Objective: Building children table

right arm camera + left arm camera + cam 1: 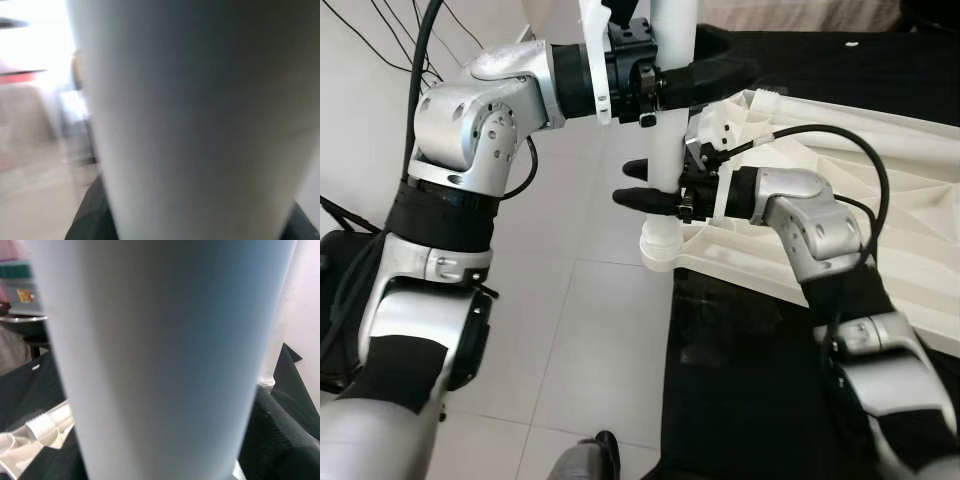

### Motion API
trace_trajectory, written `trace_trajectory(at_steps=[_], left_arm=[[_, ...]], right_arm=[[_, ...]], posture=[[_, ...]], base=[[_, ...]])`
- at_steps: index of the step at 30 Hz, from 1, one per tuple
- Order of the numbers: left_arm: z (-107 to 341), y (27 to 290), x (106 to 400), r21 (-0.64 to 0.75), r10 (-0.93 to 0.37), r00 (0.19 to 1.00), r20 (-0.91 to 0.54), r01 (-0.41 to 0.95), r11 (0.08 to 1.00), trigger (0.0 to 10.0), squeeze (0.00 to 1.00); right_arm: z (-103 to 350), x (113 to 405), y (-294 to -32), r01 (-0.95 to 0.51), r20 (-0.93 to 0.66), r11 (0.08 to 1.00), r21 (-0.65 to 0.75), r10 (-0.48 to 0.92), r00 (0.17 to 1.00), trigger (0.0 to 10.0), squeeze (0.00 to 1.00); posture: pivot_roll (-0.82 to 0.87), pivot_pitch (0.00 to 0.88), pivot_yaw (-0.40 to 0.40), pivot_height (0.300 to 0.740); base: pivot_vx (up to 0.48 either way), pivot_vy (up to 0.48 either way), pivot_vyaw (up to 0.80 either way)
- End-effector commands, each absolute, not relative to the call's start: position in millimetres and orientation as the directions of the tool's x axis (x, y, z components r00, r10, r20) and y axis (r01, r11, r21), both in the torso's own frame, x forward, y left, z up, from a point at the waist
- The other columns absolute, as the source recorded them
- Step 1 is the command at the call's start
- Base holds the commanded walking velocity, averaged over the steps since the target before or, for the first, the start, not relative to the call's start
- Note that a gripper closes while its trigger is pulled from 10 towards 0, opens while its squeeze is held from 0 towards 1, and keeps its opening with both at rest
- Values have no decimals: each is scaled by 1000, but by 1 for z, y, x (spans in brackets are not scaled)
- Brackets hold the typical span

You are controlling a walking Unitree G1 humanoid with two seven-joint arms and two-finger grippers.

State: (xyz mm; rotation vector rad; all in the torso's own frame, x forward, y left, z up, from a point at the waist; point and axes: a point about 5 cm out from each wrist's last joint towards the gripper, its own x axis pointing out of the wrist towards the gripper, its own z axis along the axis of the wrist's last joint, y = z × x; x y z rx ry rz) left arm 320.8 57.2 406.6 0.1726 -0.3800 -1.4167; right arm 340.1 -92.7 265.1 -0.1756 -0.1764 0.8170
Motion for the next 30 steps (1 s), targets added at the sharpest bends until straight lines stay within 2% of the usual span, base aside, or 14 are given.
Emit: trace_trajectory(at_steps=[1,3,5,13,18,19,20,21,30], left_arm=[[410,40,311,377,-994,19,109,924,59,10000,0],[410,41,313,381,-995,20,99,923,56,10000,0],[409,42,313,379,-995,18,96,924,54,10000,0],[408,40,306,384,-997,-1,79,923,29,10000,0],[406,38,306,383,-998,-1,70,923,26,10000,0],[405,38,306,379,-998,-8,69,925,18,8667,0],[405,38,306,379,-998,-8,69,925,18,8667,0],[405,37,305,376,-998,-12,68,927,15,0,0],[406,37,306,370,-997,-21,77,929,9,0,0]], right_arm=[[229,340,-113,-468,-71,871,-147,463,883,0,0],[219,330,-111,-434,-97,898,-67,427,899,0,0],[215,328,-110,-429,-107,902,-47,423,900,0,0],[232,337,-110,-391,-48,917,-73,389,920,0,0],[236,327,-106,-326,-39,943,-62,324,945,0,0],[237,324,-105,-315,-40,947,-57,313,949,0,0],[237,324,-105,-315,-40,947,-57,313,949,0,0],[237,322,-105,-310,-39,949,-53,308,951,0,0],[240,322,-104,-319,-21,946,-63,318,948,0,0]], posture=[[132,283,58,740],[115,278,66,740],[115,278,66,740],[115,271,60,740],[115,270,62,740],[114,270,63,740],[114,270,63,740],[113,268,64,740],[108,259,66,740]], base=[[0,0,0],[0,0,0],[0,0,0],[0,0,0],[0,0,0],[0,0,0],[0,0,0],[0,0,0],[0,0,0]])
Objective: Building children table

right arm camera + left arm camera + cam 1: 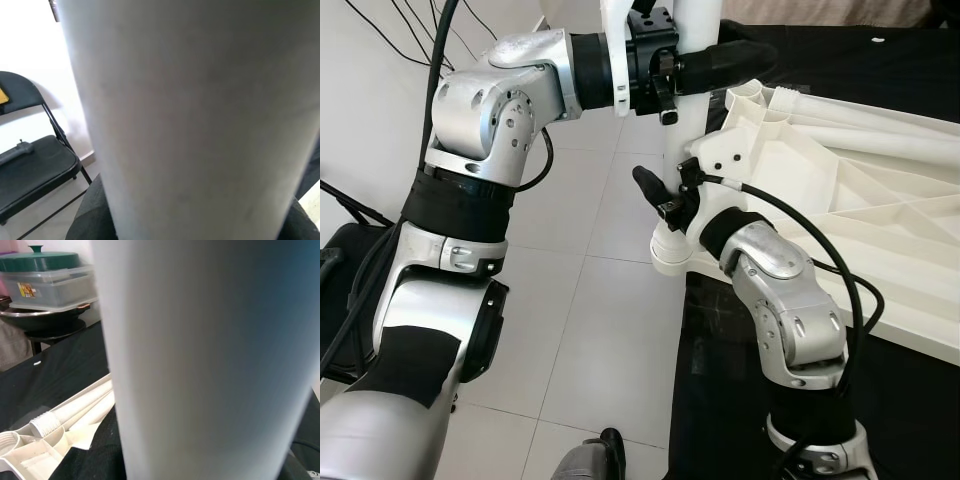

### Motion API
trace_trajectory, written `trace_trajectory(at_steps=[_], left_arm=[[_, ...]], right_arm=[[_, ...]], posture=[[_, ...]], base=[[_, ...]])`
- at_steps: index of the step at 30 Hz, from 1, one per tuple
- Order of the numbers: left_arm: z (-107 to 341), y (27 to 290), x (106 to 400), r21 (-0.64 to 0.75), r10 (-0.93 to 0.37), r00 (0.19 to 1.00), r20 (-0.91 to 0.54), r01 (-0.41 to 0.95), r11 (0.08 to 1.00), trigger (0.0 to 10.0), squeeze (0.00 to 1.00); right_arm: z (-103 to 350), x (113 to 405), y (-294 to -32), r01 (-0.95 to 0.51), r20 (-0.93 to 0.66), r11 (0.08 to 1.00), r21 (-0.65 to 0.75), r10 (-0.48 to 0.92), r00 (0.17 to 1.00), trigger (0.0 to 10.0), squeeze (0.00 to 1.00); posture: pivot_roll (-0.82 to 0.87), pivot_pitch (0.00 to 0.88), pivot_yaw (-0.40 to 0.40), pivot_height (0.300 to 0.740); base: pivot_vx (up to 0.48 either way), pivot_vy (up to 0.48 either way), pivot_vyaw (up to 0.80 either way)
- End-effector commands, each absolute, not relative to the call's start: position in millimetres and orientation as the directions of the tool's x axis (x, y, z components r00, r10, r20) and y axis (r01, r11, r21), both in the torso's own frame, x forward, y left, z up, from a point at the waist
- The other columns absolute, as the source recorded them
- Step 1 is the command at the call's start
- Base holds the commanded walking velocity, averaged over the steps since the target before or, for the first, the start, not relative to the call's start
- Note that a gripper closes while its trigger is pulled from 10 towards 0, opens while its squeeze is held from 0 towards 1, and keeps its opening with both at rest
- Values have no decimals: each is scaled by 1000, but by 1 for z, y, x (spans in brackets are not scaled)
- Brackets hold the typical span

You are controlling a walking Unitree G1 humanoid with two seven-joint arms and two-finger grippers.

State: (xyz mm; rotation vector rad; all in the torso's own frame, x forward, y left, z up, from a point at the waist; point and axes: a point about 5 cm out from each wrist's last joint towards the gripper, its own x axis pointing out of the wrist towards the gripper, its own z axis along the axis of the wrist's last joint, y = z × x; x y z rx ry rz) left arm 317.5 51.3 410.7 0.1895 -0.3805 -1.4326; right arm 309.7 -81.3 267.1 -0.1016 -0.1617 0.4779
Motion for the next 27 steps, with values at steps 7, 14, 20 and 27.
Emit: trace_trajectory(at_steps=[7,14,20,27], left_arm=[[408,36,306,357,-995,-22,100,934,15,0,0],[409,31,306,342,-992,-38,124,940,6,0,0],[409,30,307,341,-991,-54,123,940,-8,0,0],[410,27,305,340,-990,-71,120,940,-26,0,0]], right_arm=[[247,321,-103,-336,18,937,-101,339,941,2824,0],[275,319,-91,-698,126,703,-137,711,692,10000,1000],[290,324,-100,-872,82,408,-272,912,401,10000,941],[300,343,-94,-944,-20,172,-281,983,185,10000,0]], posture=[[106,254,65,740],[107,246,62,740],[106,245,71,740],[117,256,77,740]], base=[[0,0,0],[0,0,0],[0,0,0],[0,0,0]])
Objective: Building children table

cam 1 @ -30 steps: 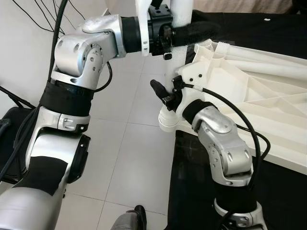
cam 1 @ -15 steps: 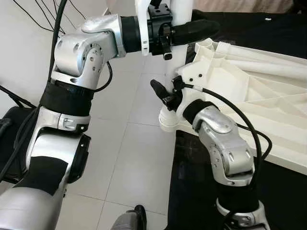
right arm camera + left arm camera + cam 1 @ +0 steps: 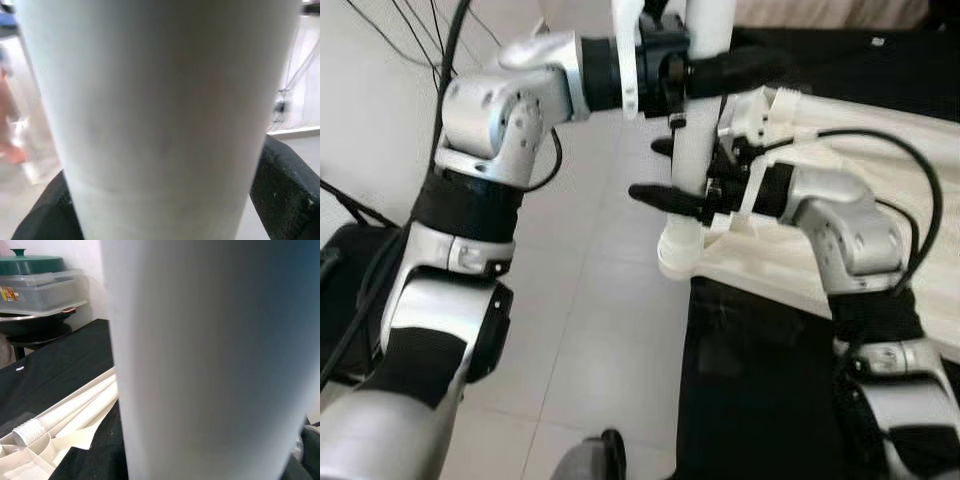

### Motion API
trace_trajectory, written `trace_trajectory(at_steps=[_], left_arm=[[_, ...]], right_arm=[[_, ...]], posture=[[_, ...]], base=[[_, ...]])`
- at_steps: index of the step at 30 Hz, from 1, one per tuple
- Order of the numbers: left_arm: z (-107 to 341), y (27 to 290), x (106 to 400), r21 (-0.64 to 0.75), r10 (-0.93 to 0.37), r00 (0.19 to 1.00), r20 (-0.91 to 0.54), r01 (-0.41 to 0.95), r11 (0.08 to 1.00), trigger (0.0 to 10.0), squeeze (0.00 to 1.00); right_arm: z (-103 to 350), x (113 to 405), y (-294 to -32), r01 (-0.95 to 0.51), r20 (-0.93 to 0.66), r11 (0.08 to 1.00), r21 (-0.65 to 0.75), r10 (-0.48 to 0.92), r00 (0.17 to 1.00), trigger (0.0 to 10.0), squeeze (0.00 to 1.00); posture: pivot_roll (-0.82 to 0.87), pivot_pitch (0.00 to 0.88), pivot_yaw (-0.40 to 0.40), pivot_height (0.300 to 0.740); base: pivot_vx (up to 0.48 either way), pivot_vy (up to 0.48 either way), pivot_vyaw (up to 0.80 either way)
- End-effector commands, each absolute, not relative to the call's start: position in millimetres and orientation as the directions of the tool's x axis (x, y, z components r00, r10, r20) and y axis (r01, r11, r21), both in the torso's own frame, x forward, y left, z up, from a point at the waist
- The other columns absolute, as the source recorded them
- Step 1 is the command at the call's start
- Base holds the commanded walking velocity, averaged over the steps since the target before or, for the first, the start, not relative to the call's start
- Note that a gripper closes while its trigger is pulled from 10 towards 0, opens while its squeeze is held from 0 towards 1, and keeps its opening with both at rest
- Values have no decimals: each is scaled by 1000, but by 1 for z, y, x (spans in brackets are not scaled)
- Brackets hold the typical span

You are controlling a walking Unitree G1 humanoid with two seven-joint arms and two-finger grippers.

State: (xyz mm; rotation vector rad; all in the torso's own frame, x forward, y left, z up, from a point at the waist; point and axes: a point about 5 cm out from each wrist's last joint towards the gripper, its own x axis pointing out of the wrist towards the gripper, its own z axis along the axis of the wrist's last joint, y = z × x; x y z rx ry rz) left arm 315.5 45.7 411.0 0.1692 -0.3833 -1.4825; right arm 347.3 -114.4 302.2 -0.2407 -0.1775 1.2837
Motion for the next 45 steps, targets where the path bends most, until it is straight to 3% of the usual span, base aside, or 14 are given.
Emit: trace_trajectory(at_steps=[1,3,4,5,12,24,25,27,28,35,36,37,38,45], left_arm=[[410,26,304,340,-990,-74,118,940,-30,0,0],[410,25,303,340,-990,-79,114,940,-36,0,0],[410,25,303,340,-990,-79,114,940,-36,0,0],[409,24,301,340,-990,-86,110,940,-44,0,0],[409,23,301,342,-990,-94,108,938,-52,0,0],[410,22,301,352,-989,-100,107,934,-56,0,0],[412,22,301,365,-989,-91,120,930,-41,3412,0],[412,22,301,365,-989,-91,120,930,-41,3412,0],[413,22,300,379,-987,-96,128,924,-41,10000,1000],[413,21,299,390,-989,-79,123,921,-25,10000,1000],[413,21,298,391,-989,-84,118,920,-31,10000,851],[413,21,298,391,-989,-84,118,920,-31,10000,851],[414,20,298,387,-989,-91,117,921,-39,10000,0],[413,22,297,387,-989,-99,108,921,-49,10000,0]], right_arm=[[303,343,-91,-962,-27,85,-260,995,96,10000,0],[305,345,-87,-975,-38,-9,-223,999,-1,10000,0],[305,345,-87,-975,-38,-9,-223,999,-1,10000,0],[304,347,-85,-976,-60,-64,-207,997,-52,0,0],[305,345,-82,-967,-66,-170,-188,985,-161,0,0],[305,350,-86,-959,-70,-193,-205,981,-183,0,0],[305,350,-87,-958,-71,-193,-211,981,-182,0,0],[305,350,-87,-958,-71,-193,-211,981,-182,0,0],[305,351,-88,-957,-71,-190,-217,981,-179,0,0],[303,351,-93,-957,-59,-159,-241,987,-149,0,0],[303,351,-95,-959,-53,-138,-249,990,-128,0,0],[303,351,-95,-959,-53,-138,-249,990,-128,0,0],[301,350,-99,-960,-45,-94,-265,995,-85,0,0],[288,333,-114,-950,-17,41,-309,999,49,0,0]], posture=[[119,256,78,740],[122,258,82,740],[122,258,82,740],[122,258,82,740],[122,258,84,740],[119,258,87,740],[119,258,87,740],[119,258,87,740],[120,258,88,740],[122,259,91,740],[120,257,90,740],[120,257,90,740],[118,258,87,740],[118,259,88,740]], base=[[0,0,0],[0,0,0],[0,0,0],[0,0,0],[0,0,0],[0,0,0],[0,0,0],[0,0,0],[0,0,0],[0,0,0],[0,0,0],[0,0,0],[0,0,0],[0,0,0]])
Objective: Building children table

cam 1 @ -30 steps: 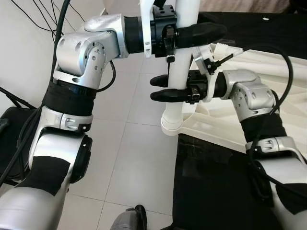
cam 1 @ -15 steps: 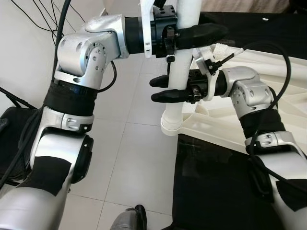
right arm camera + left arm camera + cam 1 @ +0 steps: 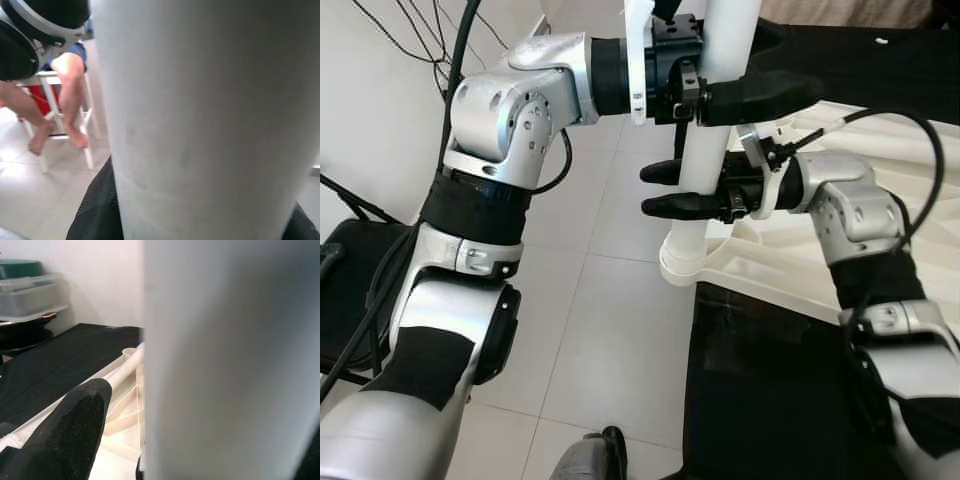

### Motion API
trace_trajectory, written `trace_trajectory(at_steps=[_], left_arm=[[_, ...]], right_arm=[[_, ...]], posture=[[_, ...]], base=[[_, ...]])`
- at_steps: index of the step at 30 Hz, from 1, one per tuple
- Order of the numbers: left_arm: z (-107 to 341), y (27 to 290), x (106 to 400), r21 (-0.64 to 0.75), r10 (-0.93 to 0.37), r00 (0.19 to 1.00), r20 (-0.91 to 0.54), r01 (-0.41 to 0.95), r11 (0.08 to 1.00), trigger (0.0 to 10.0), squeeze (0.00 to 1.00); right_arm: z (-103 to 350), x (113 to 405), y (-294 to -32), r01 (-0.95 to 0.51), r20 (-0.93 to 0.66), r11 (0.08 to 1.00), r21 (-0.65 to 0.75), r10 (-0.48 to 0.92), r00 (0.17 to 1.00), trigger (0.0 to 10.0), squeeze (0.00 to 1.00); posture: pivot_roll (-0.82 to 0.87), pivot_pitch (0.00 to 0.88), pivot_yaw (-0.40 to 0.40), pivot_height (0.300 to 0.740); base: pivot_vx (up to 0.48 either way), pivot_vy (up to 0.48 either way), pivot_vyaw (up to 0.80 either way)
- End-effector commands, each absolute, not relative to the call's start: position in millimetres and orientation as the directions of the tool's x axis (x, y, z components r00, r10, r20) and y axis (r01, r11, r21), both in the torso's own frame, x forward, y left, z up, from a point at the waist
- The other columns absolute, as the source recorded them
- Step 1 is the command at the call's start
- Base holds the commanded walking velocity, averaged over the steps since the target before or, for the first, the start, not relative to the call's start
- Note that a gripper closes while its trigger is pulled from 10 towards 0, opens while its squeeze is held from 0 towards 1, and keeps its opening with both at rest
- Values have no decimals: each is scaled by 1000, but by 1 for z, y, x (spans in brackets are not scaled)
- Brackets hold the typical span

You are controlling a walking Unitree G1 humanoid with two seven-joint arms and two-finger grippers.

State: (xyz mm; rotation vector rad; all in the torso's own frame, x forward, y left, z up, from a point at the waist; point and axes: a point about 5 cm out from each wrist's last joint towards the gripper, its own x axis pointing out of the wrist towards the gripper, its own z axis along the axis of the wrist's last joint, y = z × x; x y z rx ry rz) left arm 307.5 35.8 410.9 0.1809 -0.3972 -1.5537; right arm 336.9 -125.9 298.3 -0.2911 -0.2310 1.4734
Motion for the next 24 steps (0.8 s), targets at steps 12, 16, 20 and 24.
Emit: trace_trajectory(at_steps=[12,16,20,24], left_arm=[[413,26,299,386,-990,-82,111,922,-33,10000,0],[413,28,299,388,-991,-76,108,921,-29,10000,0],[413,28,298,391,-991,-83,103,919,-36,10000,0],[416,30,298,398,-992,-74,105,917,-26,10000,0]], right_arm=[[242,327,-106,-705,-91,694,-145,700,708,0,0],[219,312,-108,-471,-102,875,-109,461,881,0,0],[229,317,-117,-409,-67,905,-118,404,913,0,0],[233,313,-117,-358,-70,925,-129,352,933,0,0]], posture=[[116,257,56,740],[111,247,61,740],[110,243,55,740],[113,246,55,740]], base=[[0,0,0],[0,0,0],[0,0,0],[0,0,0]])
